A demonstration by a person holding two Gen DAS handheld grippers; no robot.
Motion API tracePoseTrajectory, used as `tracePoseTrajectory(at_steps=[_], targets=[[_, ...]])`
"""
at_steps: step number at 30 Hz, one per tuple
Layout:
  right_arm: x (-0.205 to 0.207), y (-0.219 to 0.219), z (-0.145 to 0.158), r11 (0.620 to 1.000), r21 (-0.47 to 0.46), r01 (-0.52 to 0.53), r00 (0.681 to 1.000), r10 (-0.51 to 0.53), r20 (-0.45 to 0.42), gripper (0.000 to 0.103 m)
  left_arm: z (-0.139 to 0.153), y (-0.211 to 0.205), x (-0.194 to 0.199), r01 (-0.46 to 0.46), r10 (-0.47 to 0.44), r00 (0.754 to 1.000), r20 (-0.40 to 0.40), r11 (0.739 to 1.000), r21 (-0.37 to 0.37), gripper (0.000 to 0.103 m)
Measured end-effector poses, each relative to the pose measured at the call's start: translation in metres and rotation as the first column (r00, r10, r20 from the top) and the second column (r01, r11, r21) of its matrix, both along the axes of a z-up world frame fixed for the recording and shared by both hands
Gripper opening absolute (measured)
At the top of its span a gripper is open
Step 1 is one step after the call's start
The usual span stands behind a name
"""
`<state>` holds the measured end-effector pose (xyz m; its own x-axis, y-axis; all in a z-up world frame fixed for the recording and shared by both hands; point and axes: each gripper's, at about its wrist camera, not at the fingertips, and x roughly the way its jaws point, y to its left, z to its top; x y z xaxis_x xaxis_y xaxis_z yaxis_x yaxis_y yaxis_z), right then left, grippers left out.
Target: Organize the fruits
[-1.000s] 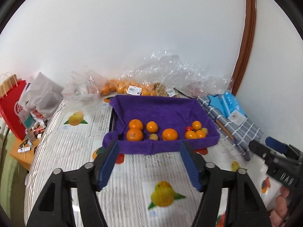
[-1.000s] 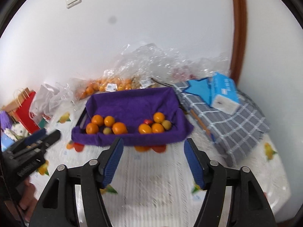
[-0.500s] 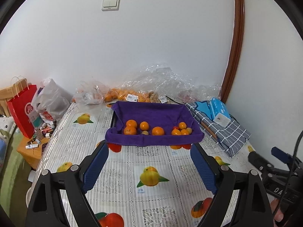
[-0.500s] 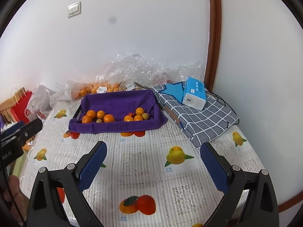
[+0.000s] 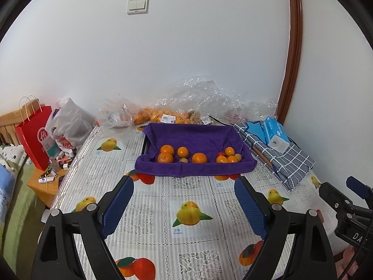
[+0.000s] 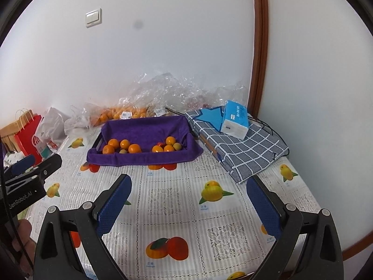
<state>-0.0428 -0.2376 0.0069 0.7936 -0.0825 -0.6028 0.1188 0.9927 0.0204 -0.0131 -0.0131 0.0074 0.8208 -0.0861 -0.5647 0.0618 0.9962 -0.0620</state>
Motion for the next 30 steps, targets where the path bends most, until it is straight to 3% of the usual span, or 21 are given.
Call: tracePoseTrajectory(at_steps=[30], targets=[[-0.0036, -0.0035, -0.0004, 1.000, 0.014, 0.007, 1.000, -0.007, 0.009, 0.098, 0.0061, 0.0020, -0.0051, -0.007, 0.007, 1.000, 0.018, 1.000, -0.010, 0.088]])
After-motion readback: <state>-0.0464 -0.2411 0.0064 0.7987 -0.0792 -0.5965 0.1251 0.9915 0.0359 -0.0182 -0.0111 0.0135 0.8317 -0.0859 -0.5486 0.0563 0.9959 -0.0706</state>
